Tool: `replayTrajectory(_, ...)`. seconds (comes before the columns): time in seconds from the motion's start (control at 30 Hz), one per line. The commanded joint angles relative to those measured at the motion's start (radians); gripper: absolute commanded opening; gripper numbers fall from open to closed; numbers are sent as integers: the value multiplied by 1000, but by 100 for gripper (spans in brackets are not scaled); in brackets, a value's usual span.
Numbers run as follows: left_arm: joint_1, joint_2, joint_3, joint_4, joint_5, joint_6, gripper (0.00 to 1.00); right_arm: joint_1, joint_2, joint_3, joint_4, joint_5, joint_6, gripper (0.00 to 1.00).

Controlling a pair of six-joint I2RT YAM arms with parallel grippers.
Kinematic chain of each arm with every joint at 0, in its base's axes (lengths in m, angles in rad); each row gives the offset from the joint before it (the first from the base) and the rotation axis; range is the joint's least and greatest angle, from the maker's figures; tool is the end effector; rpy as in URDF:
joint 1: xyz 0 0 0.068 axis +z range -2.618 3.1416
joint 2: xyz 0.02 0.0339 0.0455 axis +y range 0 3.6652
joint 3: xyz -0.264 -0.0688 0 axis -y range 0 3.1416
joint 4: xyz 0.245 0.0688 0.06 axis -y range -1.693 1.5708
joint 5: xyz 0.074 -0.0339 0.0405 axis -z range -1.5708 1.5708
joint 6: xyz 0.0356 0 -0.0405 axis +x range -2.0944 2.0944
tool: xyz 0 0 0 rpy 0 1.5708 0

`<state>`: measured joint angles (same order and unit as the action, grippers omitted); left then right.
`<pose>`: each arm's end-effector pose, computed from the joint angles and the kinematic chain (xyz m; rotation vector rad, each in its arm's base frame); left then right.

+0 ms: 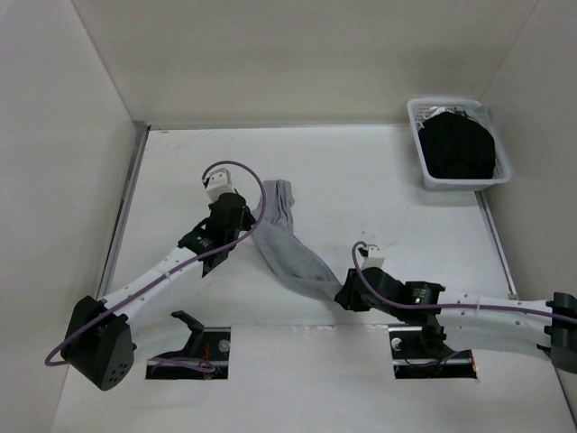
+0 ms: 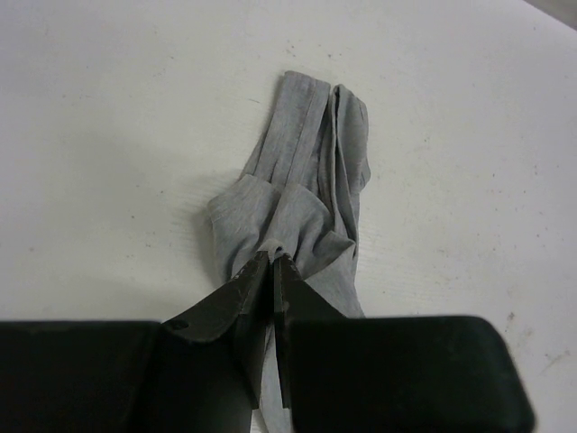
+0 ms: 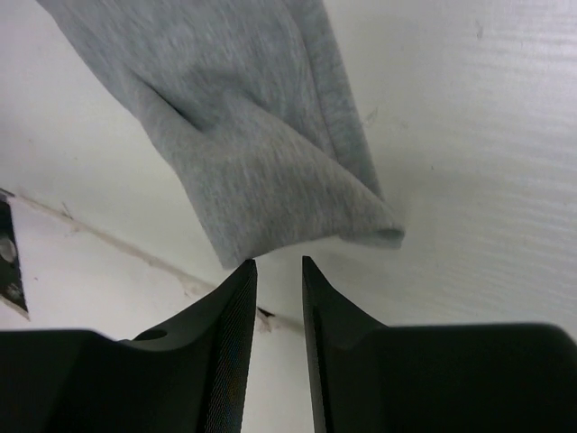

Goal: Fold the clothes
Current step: Flatten the tank top out

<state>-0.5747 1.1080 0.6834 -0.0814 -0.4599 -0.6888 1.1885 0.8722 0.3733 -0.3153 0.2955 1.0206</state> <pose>0.2123 -0.1187 0.2521 -0.3925 1.9967 -0.3205 0.0724 0.1522 0.1725 -0.0612 2.4601 0.7078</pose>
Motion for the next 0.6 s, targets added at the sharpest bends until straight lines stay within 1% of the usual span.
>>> replayTrajectory(0.0,-1,-11,30,54,1,-8,6,-26,17,10,140,-28,-57,30)
replayTrajectory(0.1,-1,1,28,66,4,-12,6,-40,60,15,183,-53,-71,29)
replayTrajectory(0.23,-6,7,27,77,7,-14,6,-56,97,12,205,-38,-74,29)
replayTrajectory(0.3,-6,6,25,77,9,-14,6,-56,85,6,202,-13,-74,30)
replayTrajectory(0.4,0,3,22,77,10,-14,6,-57,60,-14,196,7,-82,34)
replayTrajectory(0.57,2,4,24,77,12,-14,6,-54,13,-27,166,-1,-91,35)
